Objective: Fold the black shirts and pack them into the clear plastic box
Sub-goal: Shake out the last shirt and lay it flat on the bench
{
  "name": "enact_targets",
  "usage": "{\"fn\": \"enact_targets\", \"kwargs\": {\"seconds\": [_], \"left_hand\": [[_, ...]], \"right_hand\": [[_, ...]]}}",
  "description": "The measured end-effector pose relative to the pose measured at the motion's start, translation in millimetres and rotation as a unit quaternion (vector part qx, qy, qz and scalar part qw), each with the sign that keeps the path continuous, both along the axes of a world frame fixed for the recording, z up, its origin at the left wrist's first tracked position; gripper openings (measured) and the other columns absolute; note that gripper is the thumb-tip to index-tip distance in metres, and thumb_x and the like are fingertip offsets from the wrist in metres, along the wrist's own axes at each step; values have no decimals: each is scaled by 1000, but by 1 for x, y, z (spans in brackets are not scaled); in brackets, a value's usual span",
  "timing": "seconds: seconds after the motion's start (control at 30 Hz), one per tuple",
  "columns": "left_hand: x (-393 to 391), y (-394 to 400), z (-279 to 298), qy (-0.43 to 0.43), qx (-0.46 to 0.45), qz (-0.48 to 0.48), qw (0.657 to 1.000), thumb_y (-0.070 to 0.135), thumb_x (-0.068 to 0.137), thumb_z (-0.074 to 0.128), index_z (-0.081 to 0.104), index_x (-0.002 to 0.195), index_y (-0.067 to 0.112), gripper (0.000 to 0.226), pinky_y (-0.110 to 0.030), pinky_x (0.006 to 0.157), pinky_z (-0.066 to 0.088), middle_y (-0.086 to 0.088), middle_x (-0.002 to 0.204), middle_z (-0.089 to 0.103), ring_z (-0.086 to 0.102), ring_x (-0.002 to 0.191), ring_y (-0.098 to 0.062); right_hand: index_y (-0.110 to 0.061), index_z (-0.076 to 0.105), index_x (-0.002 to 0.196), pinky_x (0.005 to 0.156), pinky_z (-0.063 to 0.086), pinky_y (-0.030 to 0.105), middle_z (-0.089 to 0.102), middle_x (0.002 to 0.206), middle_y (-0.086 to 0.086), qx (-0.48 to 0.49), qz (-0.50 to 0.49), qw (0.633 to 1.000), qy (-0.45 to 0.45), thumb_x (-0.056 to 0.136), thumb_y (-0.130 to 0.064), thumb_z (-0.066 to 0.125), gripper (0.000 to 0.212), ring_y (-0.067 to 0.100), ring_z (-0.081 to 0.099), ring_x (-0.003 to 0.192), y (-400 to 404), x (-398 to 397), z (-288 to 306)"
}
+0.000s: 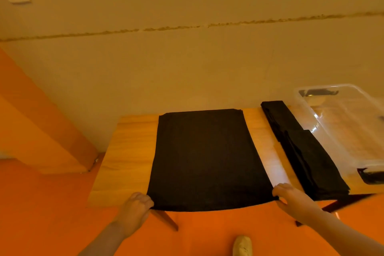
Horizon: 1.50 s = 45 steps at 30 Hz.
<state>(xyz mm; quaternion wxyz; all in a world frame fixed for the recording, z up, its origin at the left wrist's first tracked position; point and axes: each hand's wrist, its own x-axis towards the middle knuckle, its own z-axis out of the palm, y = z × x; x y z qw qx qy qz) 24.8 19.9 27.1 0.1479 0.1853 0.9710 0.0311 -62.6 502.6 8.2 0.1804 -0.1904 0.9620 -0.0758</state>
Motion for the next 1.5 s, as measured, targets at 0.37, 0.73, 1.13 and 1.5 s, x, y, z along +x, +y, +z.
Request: {"fn": "enact_targets", "kwargs": {"seconds": [0.37,0.73,1.13,1.5], "left_hand": [[5,4,-10,75,58,55,994,56,80,46,66,71,40,27,-20,74,51,26,71,59,54,69,10],[-128,53,-7,104,90,288,948,40,101,40,34,148,19,52,-32,118,18,-1,158,23,17,146,-16],[-296,24,-64,21,11,346,938,46,103,19,1,154,21,60,-39,121,-2,1,162,-7,-11,148,-16],[-327,4,-77,37,-11,326,944,58,97,11,-5,153,29,66,-39,119,-11,1,161,-15,-20,145,-15]], "right_hand": [[-34,58,114,83,46,15,51,113,-18,1,13,1000,18,91,-42,56,24,0,52,97,-7,11,15],[-20,41,143,111,35,28,34,152,-3,-85,-76,992,52,98,-33,49,48,13,33,139,-86,-107,7],[-9,-2,153,119,-7,32,-8,161,5,-17,-115,992,52,101,-46,18,66,16,-13,147,-106,-277,-46],[-17,-6,153,114,-20,47,-11,161,0,80,-158,980,86,86,-66,-2,84,17,-15,147,-95,-306,-50]]}}
